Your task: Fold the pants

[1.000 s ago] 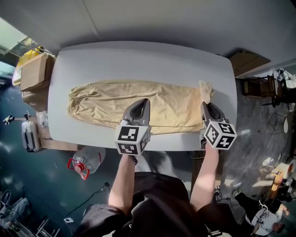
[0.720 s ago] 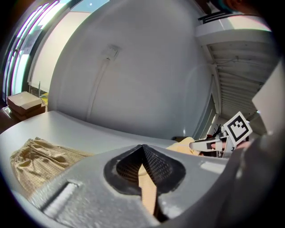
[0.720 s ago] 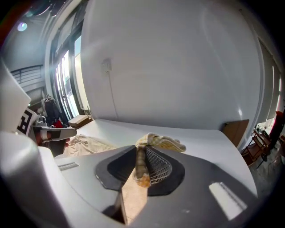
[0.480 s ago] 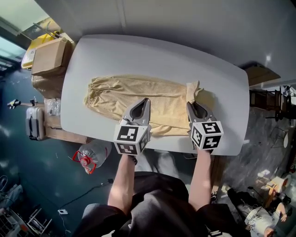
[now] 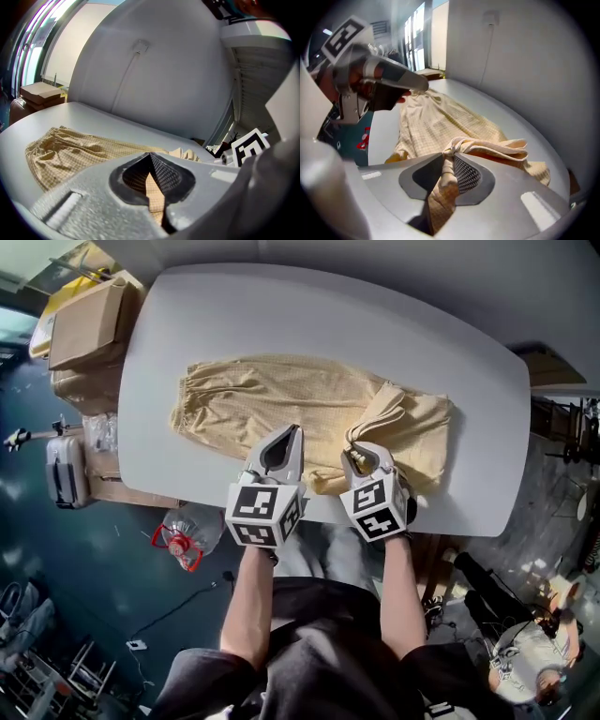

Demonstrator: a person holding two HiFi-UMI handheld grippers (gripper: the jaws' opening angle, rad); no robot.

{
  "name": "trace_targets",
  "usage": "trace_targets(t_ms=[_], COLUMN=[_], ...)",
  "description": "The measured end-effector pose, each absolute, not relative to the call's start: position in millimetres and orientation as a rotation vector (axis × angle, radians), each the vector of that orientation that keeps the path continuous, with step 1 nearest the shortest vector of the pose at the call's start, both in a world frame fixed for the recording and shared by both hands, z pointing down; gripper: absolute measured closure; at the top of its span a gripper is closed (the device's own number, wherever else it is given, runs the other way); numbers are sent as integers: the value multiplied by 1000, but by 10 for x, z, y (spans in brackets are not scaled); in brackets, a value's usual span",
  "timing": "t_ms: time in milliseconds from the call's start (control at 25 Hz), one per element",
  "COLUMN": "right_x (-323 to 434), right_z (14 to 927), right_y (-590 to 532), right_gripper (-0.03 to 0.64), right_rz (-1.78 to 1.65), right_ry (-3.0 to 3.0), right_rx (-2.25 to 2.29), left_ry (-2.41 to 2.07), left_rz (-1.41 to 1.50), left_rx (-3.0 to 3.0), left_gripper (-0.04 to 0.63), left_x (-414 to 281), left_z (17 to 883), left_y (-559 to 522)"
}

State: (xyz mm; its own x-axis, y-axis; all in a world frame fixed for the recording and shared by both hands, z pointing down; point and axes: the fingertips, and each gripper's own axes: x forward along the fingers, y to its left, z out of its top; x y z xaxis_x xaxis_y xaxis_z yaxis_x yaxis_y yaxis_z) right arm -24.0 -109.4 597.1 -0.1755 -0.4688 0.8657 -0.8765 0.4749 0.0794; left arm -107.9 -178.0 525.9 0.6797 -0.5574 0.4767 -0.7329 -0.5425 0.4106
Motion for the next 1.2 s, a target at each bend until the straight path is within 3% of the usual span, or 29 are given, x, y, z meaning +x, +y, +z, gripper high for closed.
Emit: trace_targets(t_ms=[200,480,880,1200], right_x=[-578,-696,224,1080], right_z=[6106,5964,5061,4400], right_y=[-991,-1099,-1321,-1055], right_gripper=[474,506,612,612], right_rz=[591,733,782,588], right_ry=[-1870,-2008,-2081,-1939], right_rx=[948,1052,1651,1935], left_ry=[-963,-950,-837,-682], left_rz=[390,385,347,345], left_rx=[2296,2333,2436,2572], left_gripper=[592,592,592,592], left_x=[-1086,-1044,-482,268], left_z=[5287,5181,4801,4420], left_y=[-1799,-1920,-1835,-1594])
